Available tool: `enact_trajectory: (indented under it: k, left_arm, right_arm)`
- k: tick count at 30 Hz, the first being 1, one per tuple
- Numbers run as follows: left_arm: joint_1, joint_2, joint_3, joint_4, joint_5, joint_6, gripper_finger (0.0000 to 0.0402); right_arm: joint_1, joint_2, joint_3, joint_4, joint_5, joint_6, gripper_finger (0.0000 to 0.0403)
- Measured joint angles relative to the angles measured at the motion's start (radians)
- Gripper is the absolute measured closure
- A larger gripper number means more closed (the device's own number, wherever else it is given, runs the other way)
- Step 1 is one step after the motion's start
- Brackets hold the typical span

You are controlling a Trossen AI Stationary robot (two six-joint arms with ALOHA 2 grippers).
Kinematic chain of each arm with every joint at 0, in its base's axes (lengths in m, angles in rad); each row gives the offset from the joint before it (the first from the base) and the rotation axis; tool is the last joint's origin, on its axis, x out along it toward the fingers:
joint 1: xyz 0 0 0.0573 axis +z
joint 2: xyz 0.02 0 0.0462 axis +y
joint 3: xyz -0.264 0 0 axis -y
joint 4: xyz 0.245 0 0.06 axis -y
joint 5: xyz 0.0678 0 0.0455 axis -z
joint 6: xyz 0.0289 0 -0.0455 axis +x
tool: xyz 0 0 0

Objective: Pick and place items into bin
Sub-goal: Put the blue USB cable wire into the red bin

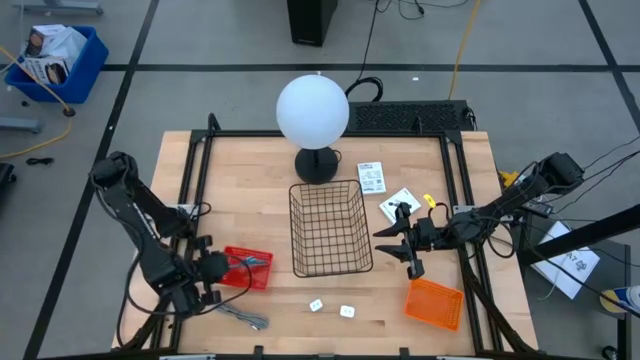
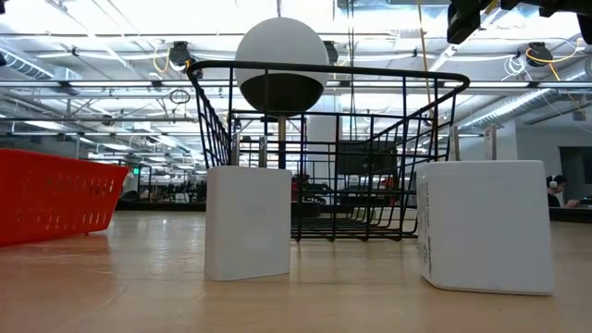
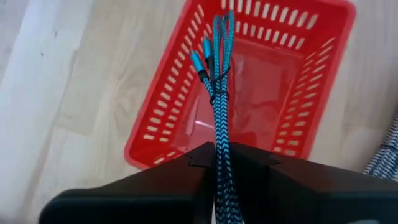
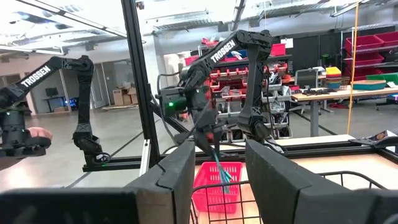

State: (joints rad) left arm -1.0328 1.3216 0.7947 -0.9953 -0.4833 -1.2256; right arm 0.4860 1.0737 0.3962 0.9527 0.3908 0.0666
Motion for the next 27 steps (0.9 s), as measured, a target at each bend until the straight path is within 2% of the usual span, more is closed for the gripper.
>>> enact_trajectory:
  k: [5, 9, 20, 27]
  left_arm:
    - [0.007, 0.0, -0.023, 0.027, 0.009, -0.016, 0.0376]
    - [0.025, 0.0, -0.023, 0.032, -0.006, -0.017, 0.0373]
    - [0.046, 0.0, -0.022, 0.062, -0.005, 0.037, 0.0253]
    - [0.046, 0.0, 0.002, 0.065, 0.004, 0.054, 0.0214]
  right_arm:
    - [0.0, 0.0, 0.0, 0.0, 0.0, 0.0, 0.027]
    - [0.0, 0.0, 0.0, 0.0, 0.0, 0.0, 0.027]
    - [-0.001, 0.0, 0.0, 0.0, 0.0, 0.0, 0.027]
    - [-0.001, 0.0, 0.0, 0.0, 0.0, 0.0, 0.027]
